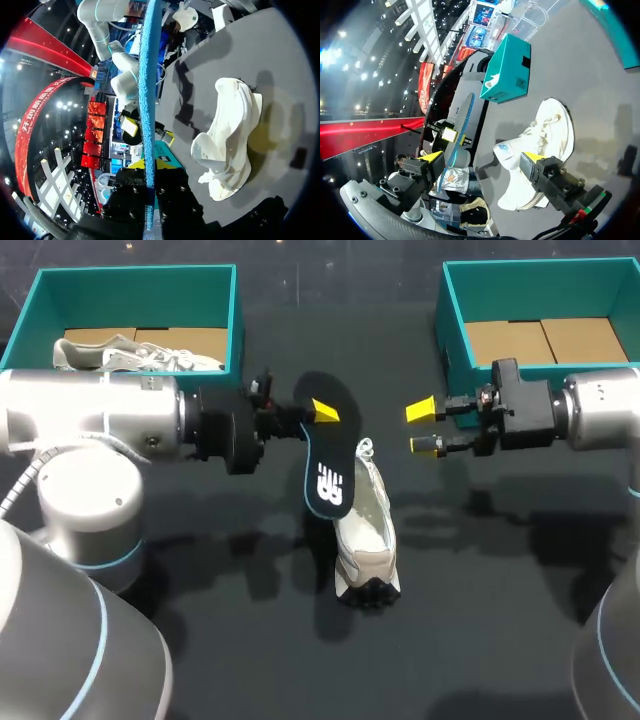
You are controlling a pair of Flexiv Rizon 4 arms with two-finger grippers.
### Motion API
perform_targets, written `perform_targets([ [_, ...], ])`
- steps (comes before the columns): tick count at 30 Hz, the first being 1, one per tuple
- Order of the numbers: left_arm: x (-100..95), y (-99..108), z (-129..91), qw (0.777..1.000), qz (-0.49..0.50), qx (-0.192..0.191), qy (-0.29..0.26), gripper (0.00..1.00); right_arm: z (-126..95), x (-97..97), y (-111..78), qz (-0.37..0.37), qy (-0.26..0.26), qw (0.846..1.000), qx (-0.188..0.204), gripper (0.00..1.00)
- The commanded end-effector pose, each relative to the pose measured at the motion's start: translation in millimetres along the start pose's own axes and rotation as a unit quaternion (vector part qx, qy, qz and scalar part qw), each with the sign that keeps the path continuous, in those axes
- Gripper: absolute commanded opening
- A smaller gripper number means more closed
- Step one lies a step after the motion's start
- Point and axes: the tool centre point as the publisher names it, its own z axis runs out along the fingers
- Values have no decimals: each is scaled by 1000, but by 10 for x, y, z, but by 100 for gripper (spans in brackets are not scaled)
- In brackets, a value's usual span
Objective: Take the shoe out of the shoebox, open the shoe tongue, remove and reinsert the insole, then place the shoe into the shoebox
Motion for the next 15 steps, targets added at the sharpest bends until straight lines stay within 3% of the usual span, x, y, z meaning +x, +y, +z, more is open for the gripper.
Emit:
perform_targets([
  [1, -82, 90, -81, 999, -1, 22, 31, 0, -89, 127, -93, -9, -215, 976, -14, 100],
  [8, -82, 90, -81, 999, -1, 22, 31, 0, -89, 127, -93, -9, -215, 976, -14, 100],
  [10, -50, -24, 17, 999, -16, 37, 34, 0, -89, 127, -93, -9, -215, 976, -14, 100],
  [15, -32, -314, 58, 995, -73, 57, 39, 0, -184, 96, -211, -186, -238, 952, 46, 100],
])
